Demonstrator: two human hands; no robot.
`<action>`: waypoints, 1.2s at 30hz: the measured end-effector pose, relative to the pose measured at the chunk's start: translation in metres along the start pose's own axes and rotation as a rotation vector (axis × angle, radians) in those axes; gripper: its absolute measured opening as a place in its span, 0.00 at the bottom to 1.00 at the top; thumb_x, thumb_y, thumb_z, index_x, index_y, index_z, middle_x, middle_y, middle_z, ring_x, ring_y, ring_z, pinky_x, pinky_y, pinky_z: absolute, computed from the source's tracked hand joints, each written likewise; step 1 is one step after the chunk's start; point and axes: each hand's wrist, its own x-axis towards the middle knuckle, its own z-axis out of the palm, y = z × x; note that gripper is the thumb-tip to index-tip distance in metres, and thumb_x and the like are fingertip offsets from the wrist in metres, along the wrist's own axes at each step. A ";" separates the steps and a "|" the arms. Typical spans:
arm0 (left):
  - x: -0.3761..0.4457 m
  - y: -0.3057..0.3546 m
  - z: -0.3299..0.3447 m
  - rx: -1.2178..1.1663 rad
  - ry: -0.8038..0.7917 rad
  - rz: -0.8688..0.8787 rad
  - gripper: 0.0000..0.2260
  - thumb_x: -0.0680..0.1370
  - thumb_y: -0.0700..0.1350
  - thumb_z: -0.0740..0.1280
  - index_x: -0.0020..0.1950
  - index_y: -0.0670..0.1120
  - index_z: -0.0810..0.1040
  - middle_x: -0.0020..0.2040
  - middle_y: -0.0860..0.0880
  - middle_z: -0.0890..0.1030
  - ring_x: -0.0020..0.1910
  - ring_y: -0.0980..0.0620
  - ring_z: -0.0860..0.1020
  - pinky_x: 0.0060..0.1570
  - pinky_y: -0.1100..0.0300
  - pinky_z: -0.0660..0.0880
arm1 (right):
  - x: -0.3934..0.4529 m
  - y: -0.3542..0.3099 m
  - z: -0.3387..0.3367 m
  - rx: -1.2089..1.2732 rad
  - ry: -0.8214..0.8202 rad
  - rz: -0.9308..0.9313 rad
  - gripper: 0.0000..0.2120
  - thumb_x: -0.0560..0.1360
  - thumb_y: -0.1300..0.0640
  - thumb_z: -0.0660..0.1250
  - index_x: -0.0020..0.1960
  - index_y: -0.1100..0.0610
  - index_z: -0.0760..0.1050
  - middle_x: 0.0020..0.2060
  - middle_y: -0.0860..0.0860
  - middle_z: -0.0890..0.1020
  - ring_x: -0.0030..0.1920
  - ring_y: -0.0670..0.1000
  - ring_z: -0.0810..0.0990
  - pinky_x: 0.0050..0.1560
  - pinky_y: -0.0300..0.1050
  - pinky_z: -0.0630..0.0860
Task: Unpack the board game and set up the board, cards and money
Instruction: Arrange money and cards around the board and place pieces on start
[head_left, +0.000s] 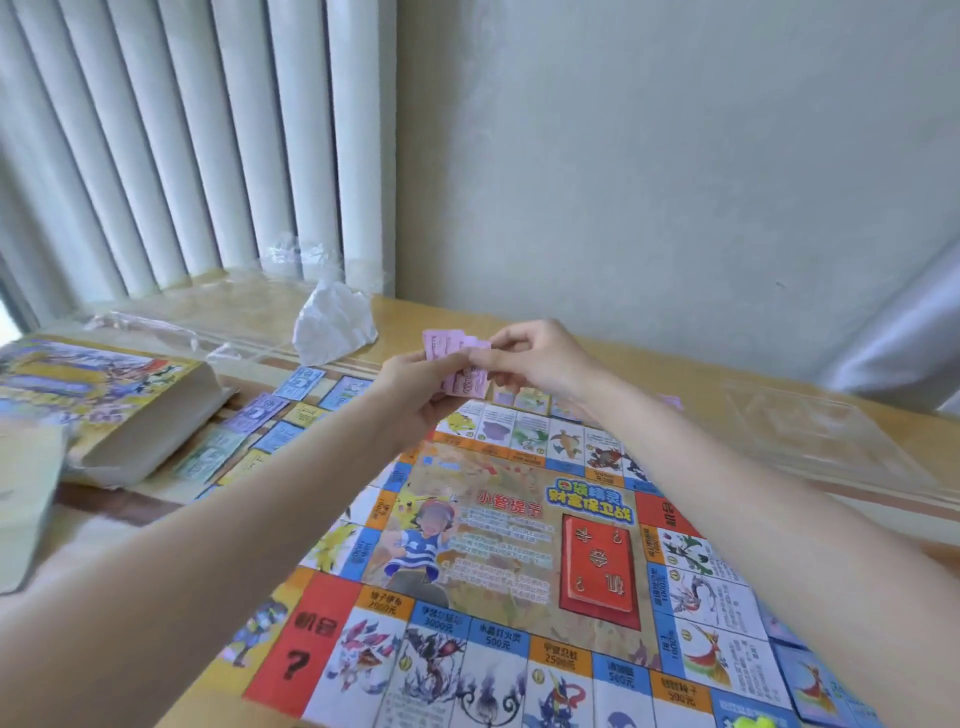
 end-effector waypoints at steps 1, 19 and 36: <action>-0.003 0.005 -0.014 -0.004 -0.003 0.009 0.03 0.77 0.39 0.65 0.48 0.41 0.77 0.38 0.46 0.79 0.35 0.54 0.78 0.31 0.66 0.78 | 0.004 -0.005 0.011 0.058 -0.008 0.000 0.05 0.71 0.61 0.72 0.42 0.62 0.77 0.31 0.53 0.77 0.26 0.43 0.74 0.30 0.37 0.72; -0.052 0.052 -0.192 0.066 0.446 0.153 0.03 0.77 0.37 0.64 0.45 0.39 0.77 0.28 0.47 0.82 0.28 0.54 0.82 0.34 0.62 0.80 | 0.026 -0.051 0.198 0.185 -0.266 0.188 0.05 0.73 0.70 0.67 0.42 0.63 0.72 0.35 0.60 0.78 0.29 0.54 0.80 0.32 0.41 0.81; -0.123 0.041 -0.204 0.109 0.375 0.163 0.04 0.77 0.36 0.65 0.43 0.40 0.76 0.29 0.48 0.82 0.28 0.55 0.81 0.28 0.65 0.78 | -0.025 -0.066 0.239 -0.551 -0.025 -0.257 0.04 0.73 0.63 0.66 0.40 0.57 0.74 0.39 0.50 0.72 0.40 0.53 0.74 0.36 0.44 0.68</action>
